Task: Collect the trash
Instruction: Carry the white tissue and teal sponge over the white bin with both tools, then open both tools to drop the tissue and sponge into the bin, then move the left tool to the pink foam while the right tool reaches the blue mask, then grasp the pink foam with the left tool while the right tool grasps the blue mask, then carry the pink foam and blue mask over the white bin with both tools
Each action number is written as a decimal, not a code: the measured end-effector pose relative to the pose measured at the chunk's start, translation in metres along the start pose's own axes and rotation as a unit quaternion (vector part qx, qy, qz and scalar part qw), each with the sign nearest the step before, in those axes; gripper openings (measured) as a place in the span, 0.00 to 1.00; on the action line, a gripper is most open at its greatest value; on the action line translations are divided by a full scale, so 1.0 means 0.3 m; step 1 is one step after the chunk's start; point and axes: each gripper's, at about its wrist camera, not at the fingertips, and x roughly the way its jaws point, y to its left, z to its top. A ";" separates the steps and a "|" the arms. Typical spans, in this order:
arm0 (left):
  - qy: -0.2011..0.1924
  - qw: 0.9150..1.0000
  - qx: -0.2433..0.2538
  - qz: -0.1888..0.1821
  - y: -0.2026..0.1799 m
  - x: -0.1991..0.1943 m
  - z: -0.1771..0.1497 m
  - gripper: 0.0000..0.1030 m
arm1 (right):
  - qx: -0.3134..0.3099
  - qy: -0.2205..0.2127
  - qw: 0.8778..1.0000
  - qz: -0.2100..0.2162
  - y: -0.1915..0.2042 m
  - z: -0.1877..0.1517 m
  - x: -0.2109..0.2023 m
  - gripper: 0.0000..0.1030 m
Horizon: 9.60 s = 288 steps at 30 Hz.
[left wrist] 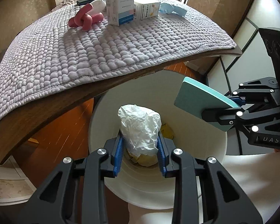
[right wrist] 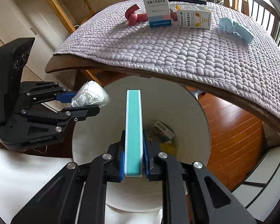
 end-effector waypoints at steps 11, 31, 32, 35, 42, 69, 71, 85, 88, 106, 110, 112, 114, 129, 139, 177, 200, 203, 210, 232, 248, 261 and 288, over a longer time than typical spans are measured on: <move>0.011 1.000 0.021 0.021 -0.013 0.050 0.006 0.33 | -0.002 0.012 1.000 -0.021 -0.007 0.017 0.068 0.16; 0.035 0.999 0.029 0.027 -0.052 0.186 0.007 0.33 | 0.002 0.034 0.999 -0.034 -0.001 0.037 0.199 0.16; 0.036 0.999 0.029 0.027 -0.050 0.192 0.007 0.33 | 0.002 0.035 0.999 -0.034 -0.001 0.035 0.204 0.16; 0.041 0.999 0.020 0.027 -0.054 0.213 0.006 0.37 | 0.007 0.039 0.999 -0.037 0.005 0.032 0.212 0.17; 0.035 0.999 0.012 0.031 -0.045 0.219 0.005 0.67 | 0.042 0.014 0.998 -0.041 -0.017 0.040 0.190 0.69; -0.118 0.989 -0.051 0.078 0.229 0.010 0.372 0.99 | 0.137 -0.175 0.960 -0.172 -0.387 0.369 -0.126 0.96; -0.116 0.989 -0.056 0.074 0.254 0.045 0.412 0.99 | 0.139 -0.166 0.959 -0.183 -0.426 0.407 -0.100 0.96; -0.104 0.991 -0.060 0.057 0.300 0.176 0.527 0.99 | 0.185 -0.148 0.959 -0.158 -0.586 0.581 0.071 0.96; -0.107 0.992 -0.051 0.053 0.290 0.186 0.544 0.99 | 0.182 -0.152 0.958 -0.160 -0.584 0.604 0.084 0.96; -0.110 0.992 -0.016 0.058 0.253 0.233 0.584 0.66 | 0.168 -0.171 0.956 -0.170 -0.560 0.591 0.085 0.74; -0.111 0.992 -0.020 0.061 0.251 0.217 0.572 0.65 | 0.176 -0.175 0.955 -0.160 -0.570 0.577 0.065 0.71; -0.111 0.992 -0.022 0.063 0.250 0.211 0.570 0.65 | 0.177 -0.177 0.955 -0.156 -0.570 0.570 0.058 0.71; -0.109 0.992 -0.023 0.063 0.250 0.208 0.566 0.65 | 0.174 -0.174 0.957 -0.156 -0.566 0.566 0.060 0.71; -0.108 0.991 -0.026 0.068 0.246 0.197 0.547 0.65 | 0.170 -0.166 0.951 -0.199 -0.521 0.531 0.057 0.64; -0.107 0.991 -0.037 0.073 0.250 0.157 0.518 0.65 | 0.139 -0.175 0.956 -0.191 -0.475 0.509 -0.016 0.62; -0.105 0.992 -0.044 0.056 0.138 -0.020 0.317 0.65 | 0.068 -0.161 0.980 -0.099 -0.187 0.358 -0.135 0.62; -0.100 0.994 -0.017 0.044 0.050 -0.077 0.246 0.65 | 0.041 -0.144 0.986 -0.070 -0.042 0.244 -0.170 0.62; -0.099 0.994 -0.016 0.040 0.040 -0.083 0.236 0.65 | 0.039 -0.142 0.987 -0.068 -0.030 0.235 -0.175 0.62; -0.092 0.995 -0.010 0.031 0.008 -0.092 0.202 0.65 | 0.032 -0.133 0.989 -0.063 0.001 0.199 -0.189 0.62; -0.049 0.999 0.019 0.001 -0.080 -0.069 0.084 0.65 | 0.033 -0.087 0.995 -0.042 0.047 0.084 -0.170 0.62; -0.031 0.999 0.028 0.001 -0.099 -0.035 0.051 0.65 | 0.035 -0.064 0.997 -0.041 0.048 0.041 -0.132 0.62; -0.019 0.999 0.027 -0.003 -0.099 -0.008 0.038 0.65 | 0.038 -0.050 0.997 -0.039 0.047 0.033 -0.101 0.62; 0.027 0.999 0.032 0.007 -0.098 0.115 -0.004 0.65 | 0.043 -0.002 0.998 -0.041 0.033 0.005 0.088 0.62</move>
